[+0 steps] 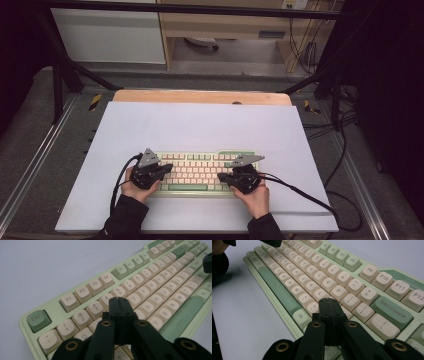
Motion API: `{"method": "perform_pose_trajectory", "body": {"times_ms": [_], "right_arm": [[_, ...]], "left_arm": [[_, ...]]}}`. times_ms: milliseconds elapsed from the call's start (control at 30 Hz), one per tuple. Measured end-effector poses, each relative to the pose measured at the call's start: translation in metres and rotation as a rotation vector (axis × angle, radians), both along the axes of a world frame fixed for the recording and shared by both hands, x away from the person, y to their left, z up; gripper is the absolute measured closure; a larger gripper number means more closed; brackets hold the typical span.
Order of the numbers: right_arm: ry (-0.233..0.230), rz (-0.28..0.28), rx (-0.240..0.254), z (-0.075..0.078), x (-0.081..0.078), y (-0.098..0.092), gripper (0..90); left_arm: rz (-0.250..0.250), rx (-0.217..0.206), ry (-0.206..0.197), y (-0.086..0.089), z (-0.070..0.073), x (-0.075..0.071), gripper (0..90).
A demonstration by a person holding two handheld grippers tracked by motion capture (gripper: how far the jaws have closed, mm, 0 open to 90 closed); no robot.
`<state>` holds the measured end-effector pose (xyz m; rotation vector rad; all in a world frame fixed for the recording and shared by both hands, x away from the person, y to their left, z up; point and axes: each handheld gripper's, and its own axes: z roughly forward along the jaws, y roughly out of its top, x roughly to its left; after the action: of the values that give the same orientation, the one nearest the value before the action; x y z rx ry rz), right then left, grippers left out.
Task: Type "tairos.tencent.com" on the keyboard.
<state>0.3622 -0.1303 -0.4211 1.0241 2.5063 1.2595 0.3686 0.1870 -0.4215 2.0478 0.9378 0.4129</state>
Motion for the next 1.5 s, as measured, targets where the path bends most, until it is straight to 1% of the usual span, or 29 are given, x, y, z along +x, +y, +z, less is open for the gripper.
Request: {"method": "perform_pose_trajectory", "body": {"times_ms": [300, 500, 733, 800, 833, 900, 1067, 1133, 1200, 1300, 1500], "right_arm": [[0.000, 0.001, -0.001, 0.000, 0.000, 0.000, 90.0], [0.000, 0.002, -0.001, 0.000, 0.000, 0.000, 90.0], [0.000, 0.003, -0.004, -0.001, 0.000, 0.000, 90.0], [0.004, 0.000, -0.003, -0.001, 0.000, 0.000, 90.0], [0.004, 0.000, -0.002, -0.001, 0.000, 0.001, 90.0], [0.007, -0.002, -0.002, -0.001, 0.000, 0.001, 90.0], [0.000, 0.001, -0.003, 0.000, 0.000, 0.000, 90.0], [-0.001, 0.001, -0.002, 0.000, -0.001, 0.000, 90.0], [0.002, 0.000, -0.001, 0.001, -0.001, 0.000, 90.0], [0.000, 0.001, 0.001, 0.001, -0.001, 0.000, 90.0], [0.000, 0.002, 0.001, 0.001, -0.002, 0.001, 90.0]], "left_arm": [[0.023, 0.003, 0.003, 0.002, -0.003, 0.003, 90.0], [0.015, 0.015, 0.007, -0.003, -0.006, 0.005, 90.0], [0.008, 0.023, 0.009, -0.004, -0.009, 0.006, 90.0], [0.003, 0.029, 0.018, -0.005, -0.012, 0.007, 90.0], [0.001, 0.020, 0.017, -0.005, -0.012, 0.007, 90.0], [-0.001, 0.027, 0.014, -0.006, -0.012, 0.007, 90.0], [0.000, 0.021, 0.011, -0.005, -0.011, 0.006, 90.0], [0.002, 0.013, 0.008, -0.004, -0.009, 0.005, 90.0], [0.002, 0.017, 0.006, -0.003, -0.008, 0.004, 90.0], [0.005, 0.009, 0.010, -0.002, -0.006, 0.004, 90.0], [-0.006, 0.000, 0.005, 0.001, -0.001, -0.001, 90.0]]}}
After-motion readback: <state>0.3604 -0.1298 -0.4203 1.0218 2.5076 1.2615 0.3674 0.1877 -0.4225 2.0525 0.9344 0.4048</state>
